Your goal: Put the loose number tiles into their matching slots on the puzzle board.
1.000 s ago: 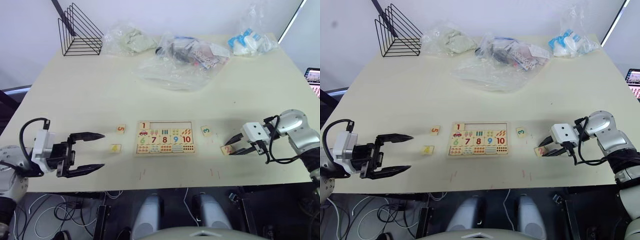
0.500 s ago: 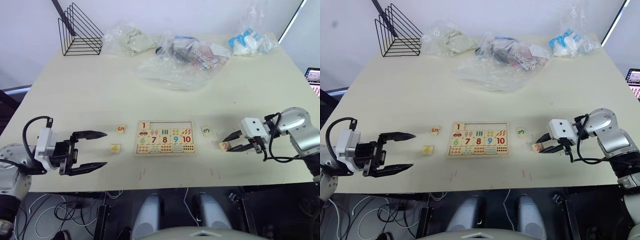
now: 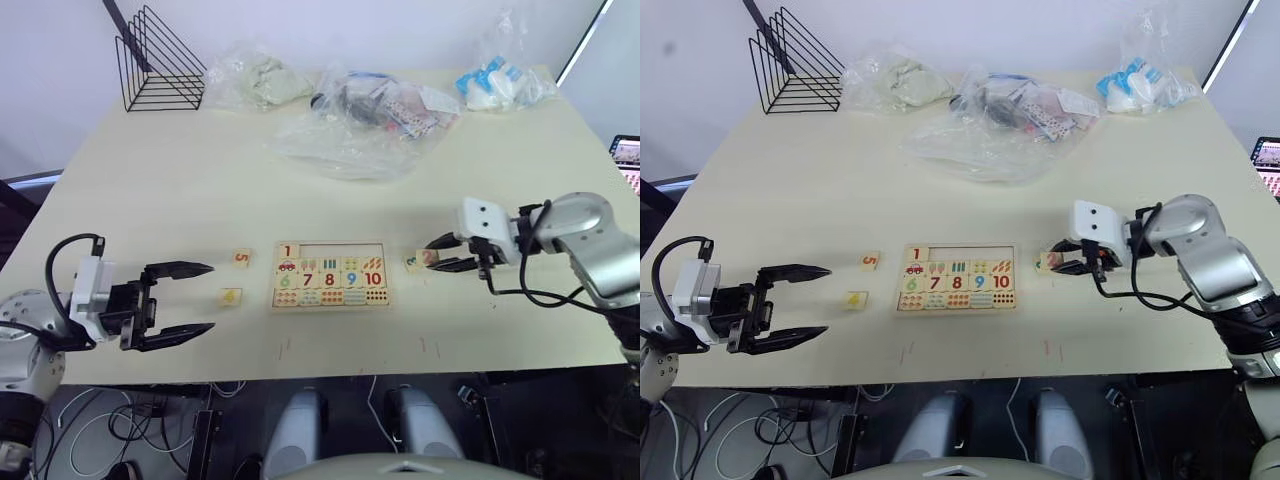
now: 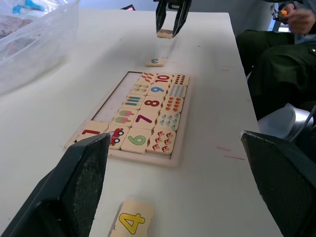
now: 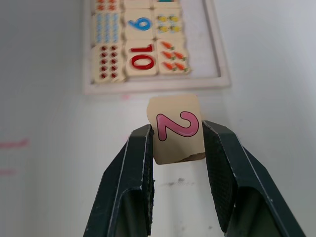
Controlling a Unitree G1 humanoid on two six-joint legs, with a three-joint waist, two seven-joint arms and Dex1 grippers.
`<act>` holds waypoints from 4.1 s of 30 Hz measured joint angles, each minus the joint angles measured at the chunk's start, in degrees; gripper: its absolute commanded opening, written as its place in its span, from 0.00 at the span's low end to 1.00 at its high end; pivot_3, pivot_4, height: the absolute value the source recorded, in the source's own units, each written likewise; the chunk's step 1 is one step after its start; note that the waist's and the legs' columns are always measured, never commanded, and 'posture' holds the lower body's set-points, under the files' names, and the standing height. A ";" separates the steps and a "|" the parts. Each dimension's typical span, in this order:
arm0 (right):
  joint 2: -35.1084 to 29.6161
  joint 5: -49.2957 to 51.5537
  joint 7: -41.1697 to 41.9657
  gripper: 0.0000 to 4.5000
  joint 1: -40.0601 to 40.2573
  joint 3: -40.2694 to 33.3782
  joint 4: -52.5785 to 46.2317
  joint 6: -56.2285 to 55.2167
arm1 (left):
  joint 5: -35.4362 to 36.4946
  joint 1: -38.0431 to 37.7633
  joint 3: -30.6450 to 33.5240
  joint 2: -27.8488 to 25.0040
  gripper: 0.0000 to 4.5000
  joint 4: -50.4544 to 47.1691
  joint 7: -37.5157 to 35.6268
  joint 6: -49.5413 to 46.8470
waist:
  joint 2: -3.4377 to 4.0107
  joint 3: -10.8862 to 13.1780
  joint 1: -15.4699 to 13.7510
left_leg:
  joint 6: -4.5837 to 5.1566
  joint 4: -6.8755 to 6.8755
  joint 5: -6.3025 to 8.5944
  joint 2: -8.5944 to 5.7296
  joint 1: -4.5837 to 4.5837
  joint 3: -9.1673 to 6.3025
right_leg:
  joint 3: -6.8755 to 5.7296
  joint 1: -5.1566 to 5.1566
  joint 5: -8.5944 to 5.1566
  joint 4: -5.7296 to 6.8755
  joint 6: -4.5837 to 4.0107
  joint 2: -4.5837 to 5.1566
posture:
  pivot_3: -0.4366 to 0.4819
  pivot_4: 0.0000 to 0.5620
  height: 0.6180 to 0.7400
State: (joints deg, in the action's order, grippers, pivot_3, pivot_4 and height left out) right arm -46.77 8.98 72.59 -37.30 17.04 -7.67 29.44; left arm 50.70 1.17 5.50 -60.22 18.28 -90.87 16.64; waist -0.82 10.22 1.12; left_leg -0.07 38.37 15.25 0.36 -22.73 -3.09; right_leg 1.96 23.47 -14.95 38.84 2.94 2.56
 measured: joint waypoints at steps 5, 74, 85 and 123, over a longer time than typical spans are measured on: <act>5.96 -0.35 -2.28 0.21 -10.08 5.20 -2.01 14.34 | -0.99 -0.48 2.20 1.36 1.00 -0.57 0.00 -1.14 | 0.02 0.01 0.65 | 0.00 -0.01 0.00 0.00 -0.08 -0.15 | 0.03 0.13 0.00 0.04 0.00 0.00 | 0.48 0.27 1.00; 45.26 -13.83 -13.70 0.21 -35.98 23.74 40.89 20.70 | -11.46 -10.42 23.76 10.00 1.00 -3.77 2.79 -9.99 | 0.03 0.02 1.51 | -0.03 -0.17 0.00 -0.03 -0.13 -0.36 | -0.37 0.35 0.07 0.02 -0.12 0.18 | 0.48 0.27 1.00; 45.55 -15.31 -12.37 0.21 -35.12 24.67 41.44 19.91 | -11.52 -10.55 23.76 10.32 1.00 -4.15 2.61 -9.99 | 0.03 0.02 1.50 | -0.03 -0.18 0.00 -0.03 -0.13 -0.36 | -0.37 0.35 0.08 0.02 -0.13 0.18 | 0.48 0.27 1.00; 46.26 -17.54 -10.67 0.83 -34.64 24.01 42.63 16.17 | -11.55 -10.95 23.76 10.53 1.00 -6.12 3.66 -10.15 | 0.06 0.03 1.54 | -0.04 -0.20 0.00 -0.02 -0.13 -0.38 | -0.38 0.35 0.08 0.01 -0.14 0.18 | 0.48 0.27 1.00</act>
State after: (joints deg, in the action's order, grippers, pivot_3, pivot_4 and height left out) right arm -0.51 -8.56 61.92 -71.95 41.05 34.96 45.61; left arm 39.16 -9.78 29.25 -49.70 12.15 -87.20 6.49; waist -0.76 10.26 2.65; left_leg -0.10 38.17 15.25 0.34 -22.86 -3.47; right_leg 1.59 23.82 -14.87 38.85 2.80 2.74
